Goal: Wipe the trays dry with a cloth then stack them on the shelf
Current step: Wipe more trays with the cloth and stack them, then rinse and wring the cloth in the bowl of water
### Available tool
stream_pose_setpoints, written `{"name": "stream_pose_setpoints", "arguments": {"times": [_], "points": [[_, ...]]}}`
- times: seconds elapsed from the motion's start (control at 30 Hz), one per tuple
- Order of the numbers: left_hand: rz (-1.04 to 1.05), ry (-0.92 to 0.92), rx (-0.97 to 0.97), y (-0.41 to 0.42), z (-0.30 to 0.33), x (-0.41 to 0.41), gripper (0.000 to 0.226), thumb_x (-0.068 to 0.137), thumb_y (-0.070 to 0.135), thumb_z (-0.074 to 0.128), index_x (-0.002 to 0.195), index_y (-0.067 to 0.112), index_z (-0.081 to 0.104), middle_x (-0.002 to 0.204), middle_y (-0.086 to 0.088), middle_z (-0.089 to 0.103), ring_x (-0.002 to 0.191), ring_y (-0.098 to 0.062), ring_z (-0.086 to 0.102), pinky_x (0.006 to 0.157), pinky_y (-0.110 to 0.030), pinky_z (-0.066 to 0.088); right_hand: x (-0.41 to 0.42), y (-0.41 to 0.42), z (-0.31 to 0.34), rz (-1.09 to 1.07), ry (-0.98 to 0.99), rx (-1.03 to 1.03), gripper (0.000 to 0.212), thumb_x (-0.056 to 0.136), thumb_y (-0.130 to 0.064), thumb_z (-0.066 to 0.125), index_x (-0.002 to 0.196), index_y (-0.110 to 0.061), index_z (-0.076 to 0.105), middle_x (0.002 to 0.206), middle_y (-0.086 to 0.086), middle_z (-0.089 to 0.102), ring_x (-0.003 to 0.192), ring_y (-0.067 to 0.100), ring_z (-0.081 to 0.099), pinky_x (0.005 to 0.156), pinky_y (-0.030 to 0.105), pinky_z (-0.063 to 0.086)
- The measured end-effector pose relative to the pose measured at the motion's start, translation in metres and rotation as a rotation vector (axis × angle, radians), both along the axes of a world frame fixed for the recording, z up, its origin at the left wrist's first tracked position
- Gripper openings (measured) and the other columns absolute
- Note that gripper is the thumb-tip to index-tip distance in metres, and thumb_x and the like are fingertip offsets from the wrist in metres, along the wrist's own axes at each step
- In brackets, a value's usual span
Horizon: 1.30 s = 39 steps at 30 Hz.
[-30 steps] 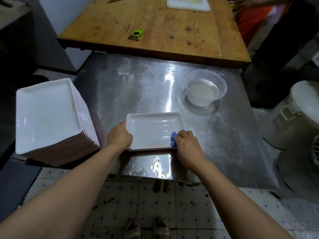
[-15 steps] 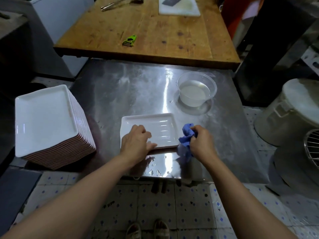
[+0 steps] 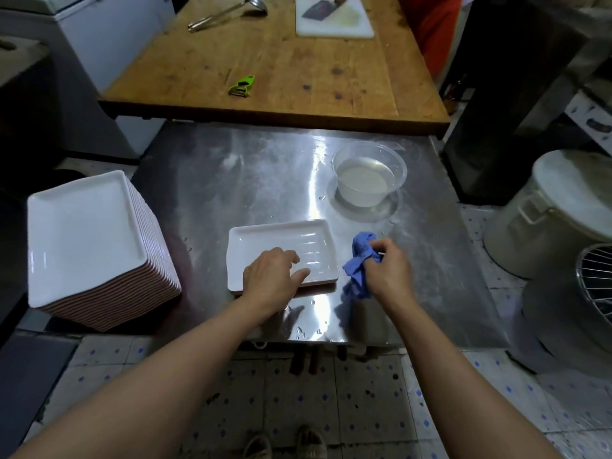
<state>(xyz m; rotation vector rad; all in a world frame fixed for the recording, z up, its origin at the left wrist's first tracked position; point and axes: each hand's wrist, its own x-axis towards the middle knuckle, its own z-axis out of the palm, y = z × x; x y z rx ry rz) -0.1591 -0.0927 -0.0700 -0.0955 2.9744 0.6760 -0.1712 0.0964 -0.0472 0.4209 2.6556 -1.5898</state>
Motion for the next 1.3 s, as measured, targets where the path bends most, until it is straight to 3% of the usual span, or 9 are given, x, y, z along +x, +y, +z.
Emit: {"name": "stream_pose_setpoints", "arguments": {"times": [0.13, 0.23, 0.47, 0.6, 0.8, 0.9, 1.0, 1.1, 1.3], "points": [[0.225, -0.2, 0.538, 0.012, 0.031, -0.002, 0.03, 0.092, 0.037, 0.051, 0.116, 0.02, 0.057, 0.107, -0.002, 0.065, 0.088, -0.019, 0.064, 0.081, -0.034, 0.051, -0.009, -0.012, 0.021, -0.04, 0.071, -0.123, 0.016, 0.085, 0.0, 0.049, 0.09, -0.015, 0.05, 0.084, -0.008, 0.055, 0.074, 0.006, 0.053, 0.058, 0.014, 0.039], [0.355, -0.612, 1.03, 0.018, 0.058, -0.003, 0.041, 0.096, 0.047, 0.042, 0.121, 0.015, 0.048, 0.106, -0.01, 0.065, 0.076, -0.021, 0.069, 0.063, -0.029, 0.052, -0.013, -0.025, 0.044, -0.041, 0.134, -0.266, 0.02, 0.085, 0.002, 0.05, 0.088, -0.018, 0.048, 0.088, -0.005, 0.055, 0.081, 0.012, 0.055, 0.066, 0.02, 0.046], [0.46, -0.958, 1.604, 0.013, 0.094, -0.026, 0.064, 0.091, 0.062, 0.036, 0.106, 0.003, 0.057, 0.089, -0.019, 0.067, 0.06, -0.024, 0.062, 0.043, -0.022, 0.051, -0.005, -0.05, 0.088, 0.151, 0.225, -0.483, 0.057, 0.083, 0.013, 0.048, 0.11, -0.037, 0.049, 0.108, -0.002, 0.056, 0.1, 0.02, 0.059, 0.082, 0.031, 0.055], [0.445, -0.911, 1.605, 0.013, 0.106, -0.046, 0.052, 0.091, 0.057, 0.043, 0.104, 0.009, 0.058, 0.082, -0.01, 0.062, 0.059, -0.016, 0.052, 0.039, -0.019, 0.045, -0.002, -0.046, 0.102, 0.216, 0.259, -0.386, 0.036, 0.081, 0.015, 0.049, 0.092, -0.017, 0.059, 0.094, 0.011, 0.064, 0.087, 0.018, 0.062, 0.073, 0.024, 0.052], [0.318, -0.759, 1.662, 0.021, 0.122, -0.063, 0.009, 0.092, 0.008, 0.053, 0.099, 0.005, 0.058, 0.085, -0.014, 0.067, 0.074, -0.027, 0.069, 0.055, -0.027, 0.058, -0.016, -0.025, 0.106, 0.236, 0.23, -0.304, 0.03, 0.072, 0.016, 0.059, 0.081, -0.012, 0.065, 0.07, -0.01, 0.066, 0.064, -0.002, 0.06, 0.059, 0.013, 0.047], [0.214, -0.531, 1.538, 0.029, 0.123, -0.073, 0.019, 0.088, -0.01, 0.042, 0.085, 0.007, 0.051, 0.078, -0.011, 0.062, 0.059, -0.018, 0.066, 0.049, -0.021, 0.054, -0.038, -0.012, 0.098, 0.154, 0.196, -0.313, 0.02, 0.075, 0.012, 0.06, 0.073, -0.008, 0.058, 0.064, 0.0, 0.056, 0.052, -0.003, 0.051, 0.052, 0.01, 0.042], [0.118, -0.292, 1.314, 0.04, 0.12, -0.087, 0.032, 0.084, -0.018, 0.039, 0.097, 0.01, 0.046, 0.092, -0.009, 0.056, 0.072, -0.02, 0.062, 0.056, -0.025, 0.056, -0.066, 0.001, 0.084, 0.093, 0.111, -0.307, 0.017, 0.079, 0.005, 0.059, 0.07, -0.009, 0.057, 0.061, 0.001, 0.053, 0.053, 0.006, 0.049, 0.046, 0.013, 0.039], [0.021, -0.185, 1.135, 0.057, 0.119, -0.105, 0.044, 0.082, -0.017, 0.039, 0.113, 0.012, 0.05, 0.102, -0.008, 0.06, 0.087, -0.021, 0.063, 0.071, -0.027, 0.056, -0.101, 0.011, 0.075, 0.02, 0.044, -0.365, 0.013, 0.081, 0.0, 0.059, 0.073, -0.011, 0.057, 0.062, 0.003, 0.056, 0.054, 0.015, 0.051, 0.043, 0.02, 0.039], [-0.018, -0.112, 0.91, 0.097, 0.106, -0.149, 0.006, 0.096, 0.022, 0.049, 0.099, 0.017, 0.051, 0.089, 0.005, 0.06, 0.077, -0.005, 0.058, 0.064, -0.018, 0.048, -0.173, 0.038, 0.068, 0.101, 0.026, -0.275, 0.021, 0.076, -0.003, 0.055, 0.075, -0.022, 0.046, 0.063, 0.008, 0.051, 0.051, 0.018, 0.043, 0.043, 0.024, 0.031]]}}
